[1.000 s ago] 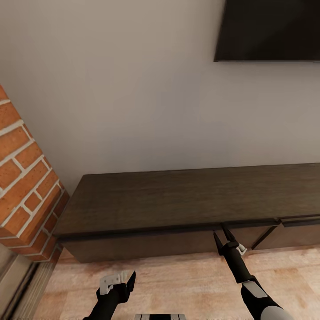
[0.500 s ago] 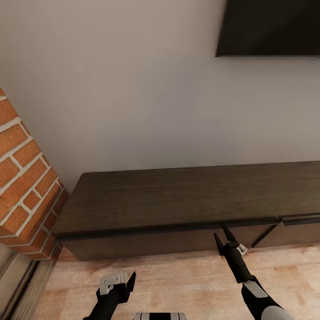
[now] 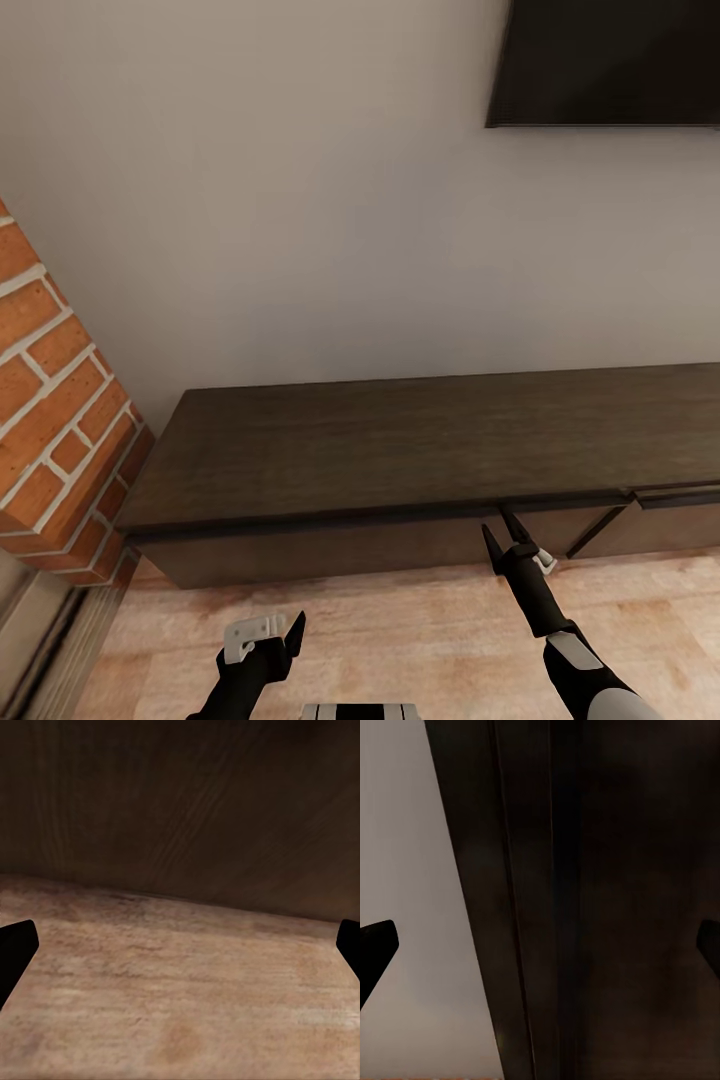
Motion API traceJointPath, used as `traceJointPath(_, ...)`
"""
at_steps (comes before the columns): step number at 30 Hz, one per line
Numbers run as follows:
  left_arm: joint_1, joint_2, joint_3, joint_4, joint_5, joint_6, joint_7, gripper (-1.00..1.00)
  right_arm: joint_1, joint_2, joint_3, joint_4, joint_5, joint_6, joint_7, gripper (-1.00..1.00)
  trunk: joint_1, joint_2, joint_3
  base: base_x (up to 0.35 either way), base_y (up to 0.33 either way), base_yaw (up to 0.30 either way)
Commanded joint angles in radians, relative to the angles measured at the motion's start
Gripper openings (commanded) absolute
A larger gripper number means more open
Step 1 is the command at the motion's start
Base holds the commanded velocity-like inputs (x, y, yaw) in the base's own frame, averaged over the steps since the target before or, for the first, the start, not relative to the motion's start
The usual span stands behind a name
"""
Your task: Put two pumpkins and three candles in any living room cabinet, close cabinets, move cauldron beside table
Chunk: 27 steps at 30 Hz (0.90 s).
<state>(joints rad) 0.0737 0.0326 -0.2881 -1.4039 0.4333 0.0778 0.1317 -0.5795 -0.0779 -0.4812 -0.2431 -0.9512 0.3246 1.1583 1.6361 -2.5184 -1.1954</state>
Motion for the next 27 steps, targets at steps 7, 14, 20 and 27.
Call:
traceJointPath(7, 0.0, 0.001, -0.003, -0.001, 0.008, 0.003, 0.007, 1.0, 0.0, 0.0, 0.003, 0.001, -0.009, 0.01, 0.002, 1.0, 0.0, 0.0, -0.001, 0.007, 0.0, 0.0)
traceJointPath(14, 0.0, 0.001, -0.002, -0.002, 0.008, 0.003, 0.007, 1.0, 0.0, 0.0, 0.003, 0.001, -0.009, 0.01, 0.002, 1.0, 0.0, 0.0, -0.001, 0.023, 0.0, 0.0)
traceJointPath(20, 0.0, 0.001, -0.002, -0.002, 0.008, 0.003, 0.006, 1.0, 0.0, 0.0, 0.003, 0.001, -0.009, 0.01, 0.001, 1.0, 0.0, 0.0, -0.001, 0.012, 0.0, 0.0)
traceJointPath(27, 0.0, 0.001, -0.002, -0.003, 0.008, 0.003, 0.006, 1.0, 0.0, 0.0, 0.003, 0.001, -0.009, 0.01, 0.002, 1.0, 0.0, 0.0, -0.001, 0.017, 0.0, 0.0)
